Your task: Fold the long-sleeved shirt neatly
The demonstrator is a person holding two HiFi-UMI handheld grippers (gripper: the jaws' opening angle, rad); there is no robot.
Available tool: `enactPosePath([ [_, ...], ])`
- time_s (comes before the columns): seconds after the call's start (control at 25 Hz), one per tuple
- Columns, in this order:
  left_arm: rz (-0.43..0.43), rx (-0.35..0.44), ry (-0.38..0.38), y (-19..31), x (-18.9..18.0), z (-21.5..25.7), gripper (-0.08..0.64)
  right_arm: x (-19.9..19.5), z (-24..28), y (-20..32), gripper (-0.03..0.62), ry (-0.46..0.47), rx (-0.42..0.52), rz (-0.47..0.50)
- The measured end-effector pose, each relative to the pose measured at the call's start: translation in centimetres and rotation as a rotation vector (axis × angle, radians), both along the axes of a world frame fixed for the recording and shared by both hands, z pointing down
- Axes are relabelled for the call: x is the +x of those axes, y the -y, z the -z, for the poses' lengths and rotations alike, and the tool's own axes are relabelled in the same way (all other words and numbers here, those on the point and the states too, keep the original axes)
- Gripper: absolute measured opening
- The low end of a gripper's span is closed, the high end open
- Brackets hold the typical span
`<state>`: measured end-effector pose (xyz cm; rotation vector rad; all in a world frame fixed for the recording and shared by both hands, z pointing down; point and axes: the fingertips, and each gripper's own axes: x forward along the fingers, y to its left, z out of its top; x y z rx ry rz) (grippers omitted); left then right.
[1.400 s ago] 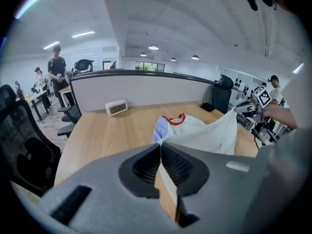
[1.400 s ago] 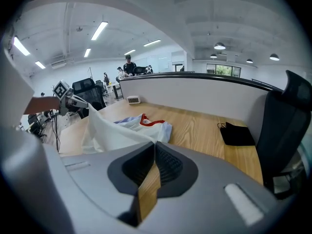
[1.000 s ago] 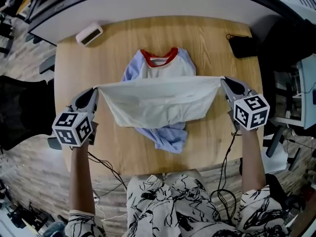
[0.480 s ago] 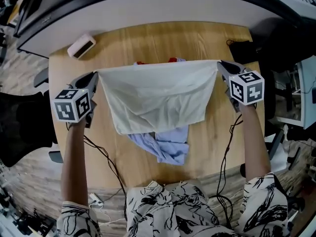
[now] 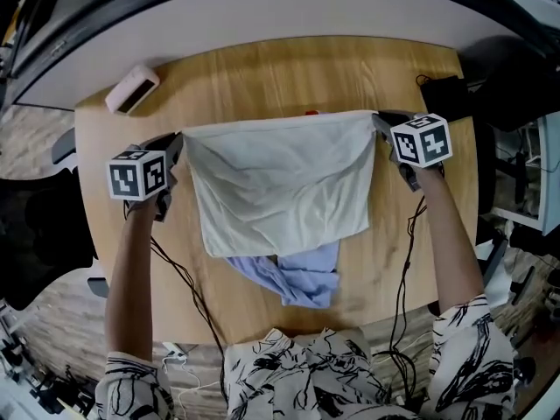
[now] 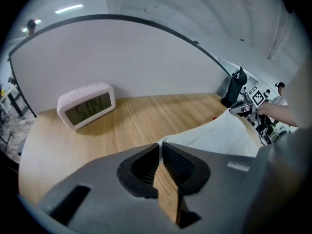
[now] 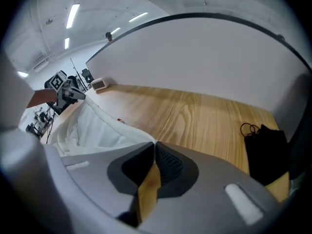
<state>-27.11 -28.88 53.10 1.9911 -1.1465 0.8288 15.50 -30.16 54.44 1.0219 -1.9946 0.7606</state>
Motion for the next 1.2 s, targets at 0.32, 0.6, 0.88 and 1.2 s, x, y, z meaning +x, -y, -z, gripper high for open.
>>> enactPosePath([
  [0.32,-0.196,0.201,-0.144,0.5,-0.2,3.5,0.209,0.8,1.5,1.6,0.158,0.33,-0.076,-0.056],
  [0.6,-0.986,0.363,0.227,-5.7,4.3,2.0,0.199,-3.3,5.8,-4.6,0.27,0.081,0.237,0.782],
  [0.88,-1.223,0.311,0.407,-5.4,3.7,-0.7,0.189,-4.9,0.2,-7.1,0.225,-0.274,0.229,1.221],
  [1.2,-1.488,0.24,0.618,-4.7,2.0,-3.6,0.171,-5.0,-0.4,-6.9,0.015,-0.386,0.265,1.325],
])
